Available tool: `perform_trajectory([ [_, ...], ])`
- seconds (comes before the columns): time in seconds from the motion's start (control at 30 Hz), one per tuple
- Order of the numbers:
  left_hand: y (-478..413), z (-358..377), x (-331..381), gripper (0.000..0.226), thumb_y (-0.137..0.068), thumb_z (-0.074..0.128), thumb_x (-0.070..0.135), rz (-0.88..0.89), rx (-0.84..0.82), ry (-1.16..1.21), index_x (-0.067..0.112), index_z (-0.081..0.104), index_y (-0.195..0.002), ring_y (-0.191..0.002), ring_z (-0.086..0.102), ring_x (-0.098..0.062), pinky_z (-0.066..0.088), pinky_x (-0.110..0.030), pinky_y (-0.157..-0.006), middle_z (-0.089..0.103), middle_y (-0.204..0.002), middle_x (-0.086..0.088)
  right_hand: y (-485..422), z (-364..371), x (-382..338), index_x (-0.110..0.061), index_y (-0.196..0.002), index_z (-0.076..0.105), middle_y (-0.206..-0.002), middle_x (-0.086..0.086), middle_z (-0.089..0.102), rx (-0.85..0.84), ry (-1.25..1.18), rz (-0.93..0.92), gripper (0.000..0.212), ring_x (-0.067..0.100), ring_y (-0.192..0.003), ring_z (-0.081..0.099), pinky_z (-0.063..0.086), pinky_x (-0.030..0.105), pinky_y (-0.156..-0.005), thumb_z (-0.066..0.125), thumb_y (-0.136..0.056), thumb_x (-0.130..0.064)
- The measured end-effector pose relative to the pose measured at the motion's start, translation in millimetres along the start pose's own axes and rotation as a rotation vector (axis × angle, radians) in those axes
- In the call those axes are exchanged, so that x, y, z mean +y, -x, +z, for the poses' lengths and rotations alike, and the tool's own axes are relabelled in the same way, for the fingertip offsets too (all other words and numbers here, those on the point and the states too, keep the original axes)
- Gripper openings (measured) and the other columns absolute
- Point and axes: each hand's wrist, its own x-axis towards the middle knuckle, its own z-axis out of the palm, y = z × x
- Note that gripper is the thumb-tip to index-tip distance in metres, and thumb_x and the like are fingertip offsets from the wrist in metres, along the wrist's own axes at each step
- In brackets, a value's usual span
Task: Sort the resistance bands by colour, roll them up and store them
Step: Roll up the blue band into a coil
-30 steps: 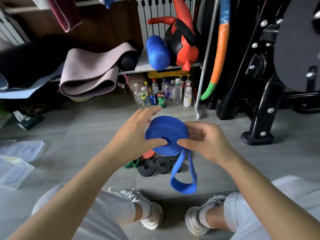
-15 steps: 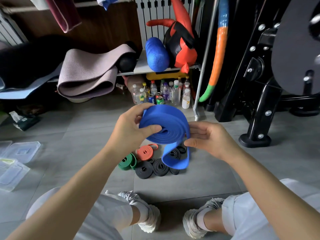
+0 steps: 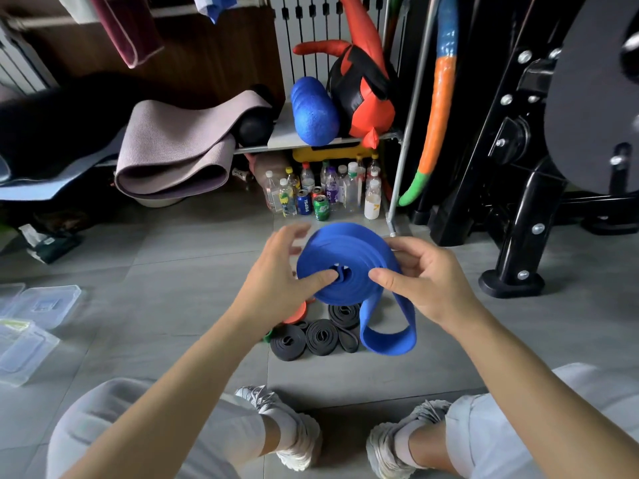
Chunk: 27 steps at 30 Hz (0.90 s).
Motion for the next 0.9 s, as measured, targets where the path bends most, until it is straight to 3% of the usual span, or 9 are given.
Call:
perform_trajectory([
  [0.1, -4.4, -9.4, 11.2, 0.079, -0.075, 0.074, 0.034, 0.373, -0.136, -0.515, 0.036, 0.031, -0.141, -0.123, 0.037, -0.013, 0.04, -0.034, -0.099, 0.039, -0.137, 0.011, -1.3, 1.3, 0.1, -0.021, -0.099, 0.064, -0.089, -0.007, 0.073, -0.072, 0.093, 0.009, 0.04, 0.009, -0.084, 0.07, 0.054, 0.02, -0.074, 0.076, -0.07, 0.004],
  [0.17, -7.4, -7.8, 20.4, 0.07, -0.081, 0.066, 0.036, 0.407, -0.272, -0.711, 0.041, 0.029, -0.141, -0.12, 0.043, -0.015, 0.045, -0.038, -0.092, 0.042, -0.135, 0.012, -2.4, 5.0, 0.7, -0.028, -0.097, 0.063, -0.097, -0.004, 0.072, -0.102, 0.168, -0.003, 0.042, 0.01, -0.089, 0.07, 0.054, 0.025, -0.08, 0.078, -0.069, 0.001],
  [0.23, -10.8, -7.8, 20.2, 0.062, -0.084, 0.062, 0.038, 0.357, -0.298, -0.736, 0.045, 0.031, -0.138, -0.111, 0.051, -0.017, 0.047, -0.035, -0.085, 0.046, -0.128, 0.013, -2.5, 7.2, 1.2, -0.03, -0.1, 0.061, -0.1, -0.004, 0.072, -0.096, 0.198, -0.009, 0.043, 0.009, -0.092, 0.069, 0.054, 0.027, -0.084, 0.078, -0.071, -0.004],
  [0.37, -7.0, -8.2, 11.9, 0.058, -0.082, 0.066, 0.032, 0.285, -0.184, -0.492, 0.043, 0.041, -0.133, -0.102, 0.054, -0.015, 0.046, -0.033, -0.082, 0.051, -0.117, 0.015, -4.4, 6.8, -4.0, -0.028, -0.113, 0.054, -0.102, -0.013, 0.068, -0.105, 0.173, 0.021, 0.051, -0.002, -0.092, 0.065, 0.049, 0.012, -0.084, 0.078, -0.072, -0.01],
  [0.43, -6.1, -9.6, 6.3, 0.057, -0.08, 0.069, 0.026, 0.24, -0.114, -0.366, 0.042, 0.046, -0.129, -0.1, 0.053, -0.013, 0.046, -0.032, -0.085, 0.049, -0.11, 0.017, -6.7, 5.6, -6.7, -0.027, -0.109, 0.057, -0.101, -0.017, 0.065, -0.144, 0.164, 0.038, 0.048, -0.008, -0.091, 0.064, 0.047, 0.007, -0.08, 0.077, -0.071, -0.006],
  [0.53, -5.5, -15.4, 1.7, 0.057, -0.074, 0.075, 0.014, 0.169, 0.002, -0.091, 0.047, 0.051, -0.114, -0.102, 0.055, -0.008, 0.045, -0.024, -0.089, 0.055, -0.111, 0.019, -8.5, 2.5, -6.0, -0.031, -0.099, 0.06, -0.097, -0.017, 0.068, -0.147, 0.122, 0.055, 0.044, -0.004, -0.089, 0.066, 0.049, 0.01, -0.076, 0.077, -0.067, -0.005],
  [0.63, -2.5, -16.0, 4.0, 0.057, -0.073, 0.075, 0.002, 0.104, 0.061, 0.234, 0.044, 0.054, -0.105, -0.09, 0.062, -0.002, 0.05, -0.016, -0.074, 0.061, -0.105, 0.02, -9.0, 3.9, -6.7, -0.03, -0.095, 0.062, -0.087, -0.018, 0.071, -0.126, 0.042, 0.045, 0.04, 0.001, -0.084, 0.068, 0.05, 0.012, -0.072, 0.076, -0.066, -0.006],
  [0.8, 6.8, 0.2, 1.4, 0.049, -0.075, 0.074, 0.001, 0.007, 0.128, 0.561, 0.031, 0.055, -0.109, -0.079, 0.066, -0.006, 0.054, -0.027, -0.055, 0.064, -0.104, 0.003, -13.0, 10.5, -10.5, -0.028, -0.095, 0.064, -0.087, -0.016, 0.073, -0.052, -0.009, -0.008, 0.035, 0.004, -0.086, 0.069, 0.051, 0.014, -0.074, 0.074, -0.07, -0.006],
  [0.9, 14.9, 15.7, -9.0, 0.044, -0.077, 0.073, 0.01, -0.097, 0.087, 0.57, 0.034, 0.048, -0.104, -0.081, 0.066, -0.009, 0.055, -0.029, -0.058, 0.06, -0.104, 0.0, -12.4, 6.2, -13.0, -0.029, -0.094, 0.065, -0.088, -0.015, 0.072, -0.066, 0.059, -0.015, 0.036, 0.005, -0.087, 0.069, 0.052, 0.016, -0.075, 0.075, -0.071, -0.004],
])
